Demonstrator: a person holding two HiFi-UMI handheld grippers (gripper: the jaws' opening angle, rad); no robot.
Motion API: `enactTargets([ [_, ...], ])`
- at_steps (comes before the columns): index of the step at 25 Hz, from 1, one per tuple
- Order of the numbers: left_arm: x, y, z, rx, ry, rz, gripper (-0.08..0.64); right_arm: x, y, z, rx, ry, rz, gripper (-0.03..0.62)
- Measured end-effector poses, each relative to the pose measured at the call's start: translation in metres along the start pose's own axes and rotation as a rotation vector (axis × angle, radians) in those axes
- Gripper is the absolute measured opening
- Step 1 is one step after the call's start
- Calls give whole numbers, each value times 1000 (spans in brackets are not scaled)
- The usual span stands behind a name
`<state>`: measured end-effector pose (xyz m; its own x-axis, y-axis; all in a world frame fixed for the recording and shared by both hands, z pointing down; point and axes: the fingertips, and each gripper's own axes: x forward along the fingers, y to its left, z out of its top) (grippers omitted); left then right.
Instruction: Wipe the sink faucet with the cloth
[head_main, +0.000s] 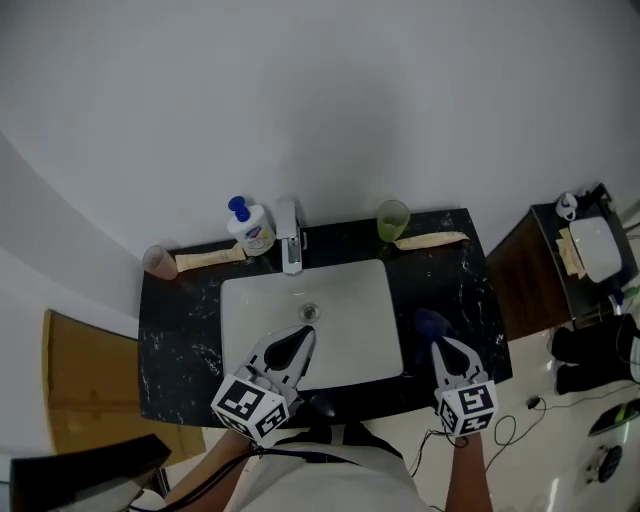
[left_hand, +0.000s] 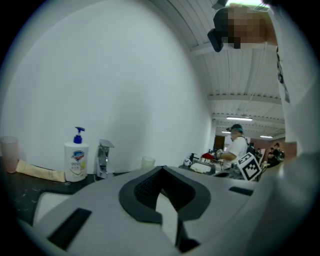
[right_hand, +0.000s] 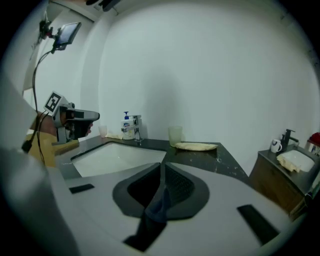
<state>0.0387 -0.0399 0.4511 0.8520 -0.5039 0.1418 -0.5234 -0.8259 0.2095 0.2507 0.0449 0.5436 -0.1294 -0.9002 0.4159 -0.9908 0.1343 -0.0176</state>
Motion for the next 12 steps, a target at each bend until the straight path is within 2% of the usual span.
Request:
enactTargets([
  [4,45,-49,-32,14,91,-184,2,-14,-1,-23,64,19,-55,26],
  [7,79,-89,-44,3,127,-328,2,-20,-6,-29,94,33,-95,33],
  [12,106,-156,-62,19,187,-532,2,-31,-20,-36,142,49,-168,108],
])
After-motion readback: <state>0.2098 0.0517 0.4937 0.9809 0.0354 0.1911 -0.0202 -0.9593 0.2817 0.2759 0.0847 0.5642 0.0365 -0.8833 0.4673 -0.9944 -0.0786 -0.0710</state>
